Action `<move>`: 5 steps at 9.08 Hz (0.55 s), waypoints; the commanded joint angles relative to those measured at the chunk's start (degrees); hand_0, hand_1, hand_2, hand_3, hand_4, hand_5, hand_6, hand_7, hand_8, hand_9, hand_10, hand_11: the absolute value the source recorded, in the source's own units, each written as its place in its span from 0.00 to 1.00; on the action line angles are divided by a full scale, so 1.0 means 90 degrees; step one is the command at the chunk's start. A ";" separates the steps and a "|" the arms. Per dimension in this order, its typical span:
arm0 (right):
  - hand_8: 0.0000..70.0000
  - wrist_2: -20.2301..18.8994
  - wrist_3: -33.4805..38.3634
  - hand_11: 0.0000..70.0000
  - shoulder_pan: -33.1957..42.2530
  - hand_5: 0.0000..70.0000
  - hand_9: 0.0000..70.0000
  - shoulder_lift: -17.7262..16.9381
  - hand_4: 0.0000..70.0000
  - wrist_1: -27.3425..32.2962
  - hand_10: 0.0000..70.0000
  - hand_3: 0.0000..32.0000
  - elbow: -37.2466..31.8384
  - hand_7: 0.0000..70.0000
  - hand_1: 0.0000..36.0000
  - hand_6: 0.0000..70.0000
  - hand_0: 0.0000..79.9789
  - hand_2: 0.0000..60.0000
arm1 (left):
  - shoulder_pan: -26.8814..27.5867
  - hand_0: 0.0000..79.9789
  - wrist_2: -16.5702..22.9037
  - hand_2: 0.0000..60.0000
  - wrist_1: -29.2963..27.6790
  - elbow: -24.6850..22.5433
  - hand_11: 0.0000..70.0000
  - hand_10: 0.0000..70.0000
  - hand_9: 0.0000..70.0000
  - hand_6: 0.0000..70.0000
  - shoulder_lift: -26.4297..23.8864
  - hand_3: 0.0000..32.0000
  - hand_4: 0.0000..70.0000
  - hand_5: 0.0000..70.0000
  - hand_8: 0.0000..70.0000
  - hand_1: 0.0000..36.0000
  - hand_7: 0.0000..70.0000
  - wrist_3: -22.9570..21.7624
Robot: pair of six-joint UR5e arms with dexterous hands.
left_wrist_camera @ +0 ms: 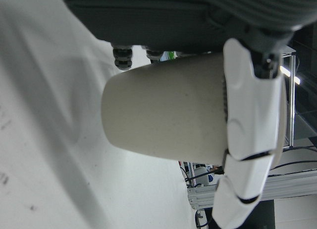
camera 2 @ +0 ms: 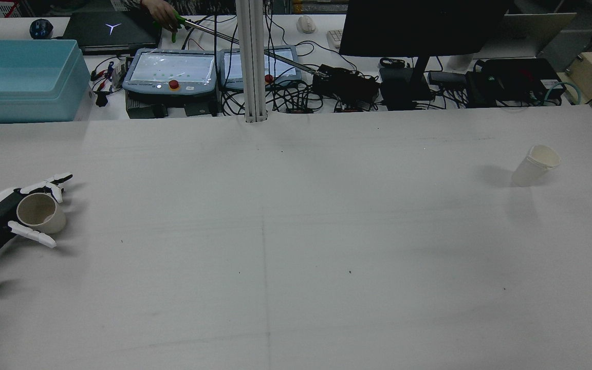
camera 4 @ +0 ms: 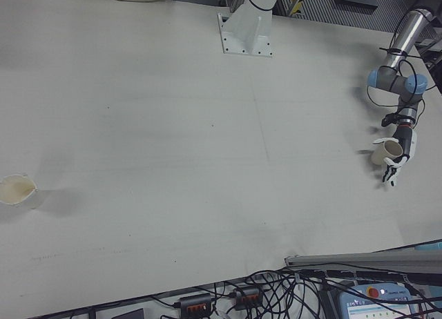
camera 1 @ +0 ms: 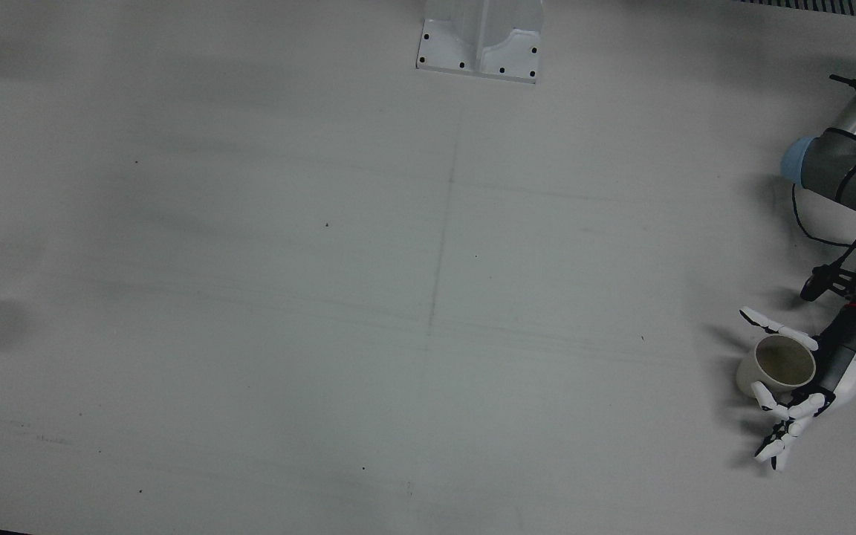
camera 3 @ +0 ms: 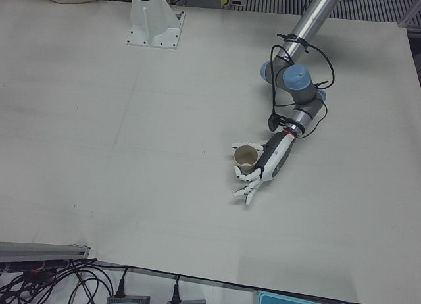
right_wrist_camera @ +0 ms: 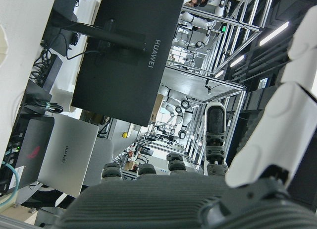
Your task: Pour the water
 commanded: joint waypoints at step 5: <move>0.02 0.0029 -0.1362 0.14 -0.1330 0.52 0.00 0.0917 0.13 0.2638 0.08 0.00 -0.3767 0.06 0.43 0.03 0.60 0.27 | -0.0035 0.70 0.0000 1.00 0.1383 -0.1402 0.10 0.04 0.03 0.10 0.0069 0.00 0.54 1.00 0.01 1.00 0.27 -0.0901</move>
